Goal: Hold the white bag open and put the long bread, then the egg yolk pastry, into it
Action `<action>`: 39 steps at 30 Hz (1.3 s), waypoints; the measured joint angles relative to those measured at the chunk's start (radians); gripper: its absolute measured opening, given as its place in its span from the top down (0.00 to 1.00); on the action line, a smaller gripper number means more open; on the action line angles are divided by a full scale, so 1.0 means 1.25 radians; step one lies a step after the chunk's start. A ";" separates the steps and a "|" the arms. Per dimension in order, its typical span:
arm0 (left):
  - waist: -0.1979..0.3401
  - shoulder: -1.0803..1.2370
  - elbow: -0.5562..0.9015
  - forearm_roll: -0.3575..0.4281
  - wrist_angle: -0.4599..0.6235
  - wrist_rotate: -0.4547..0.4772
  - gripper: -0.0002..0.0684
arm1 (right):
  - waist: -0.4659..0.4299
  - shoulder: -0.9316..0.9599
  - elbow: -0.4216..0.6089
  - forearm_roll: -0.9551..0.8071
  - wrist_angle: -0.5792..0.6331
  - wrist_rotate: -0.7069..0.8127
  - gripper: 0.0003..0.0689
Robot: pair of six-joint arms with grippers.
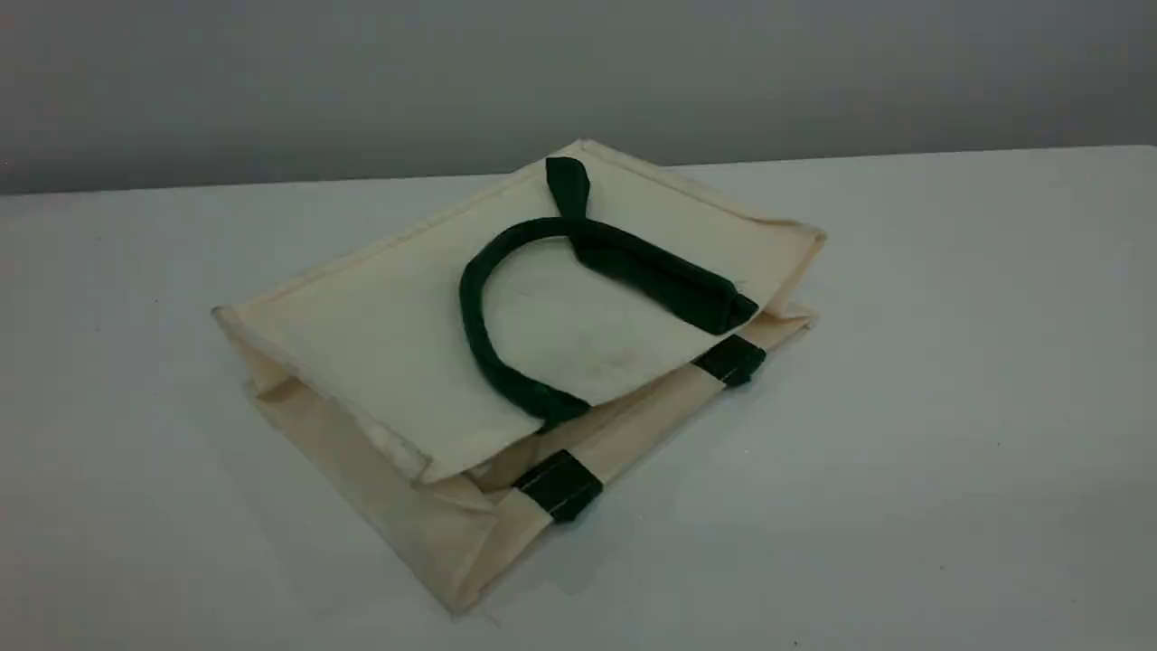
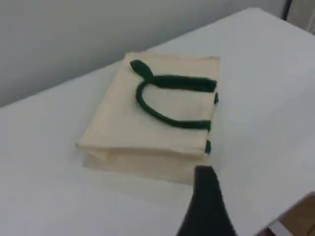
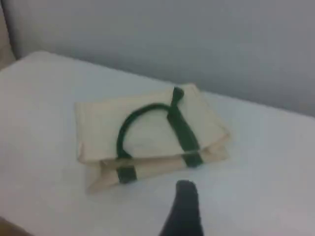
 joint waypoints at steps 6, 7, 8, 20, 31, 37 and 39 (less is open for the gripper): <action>0.000 -0.004 0.073 0.003 -0.002 -0.001 0.30 | 0.000 -0.001 0.069 -0.014 -0.022 -0.012 0.18; 0.000 -0.004 0.085 0.003 -0.002 -0.001 0.30 | 0.000 -0.001 0.079 -0.016 -0.023 -0.012 0.18; 0.000 -0.004 0.098 0.003 -0.002 -0.001 0.30 | 0.000 -0.001 0.091 -0.018 -0.025 -0.017 0.18; 0.000 -0.004 0.232 0.005 -0.003 -0.003 0.30 | 0.000 -0.001 0.193 -0.058 -0.054 -0.032 0.18; 0.000 -0.004 0.232 0.170 -0.044 -0.156 0.30 | 0.000 -0.001 0.192 -0.058 -0.067 -0.027 0.18; 0.000 -0.004 0.240 0.191 -0.067 -0.186 0.30 | 0.000 -0.001 0.192 -0.059 -0.061 -0.017 0.18; 0.000 -0.004 0.241 0.191 -0.069 -0.186 0.30 | 0.000 -0.001 0.192 -0.059 -0.061 -0.017 0.18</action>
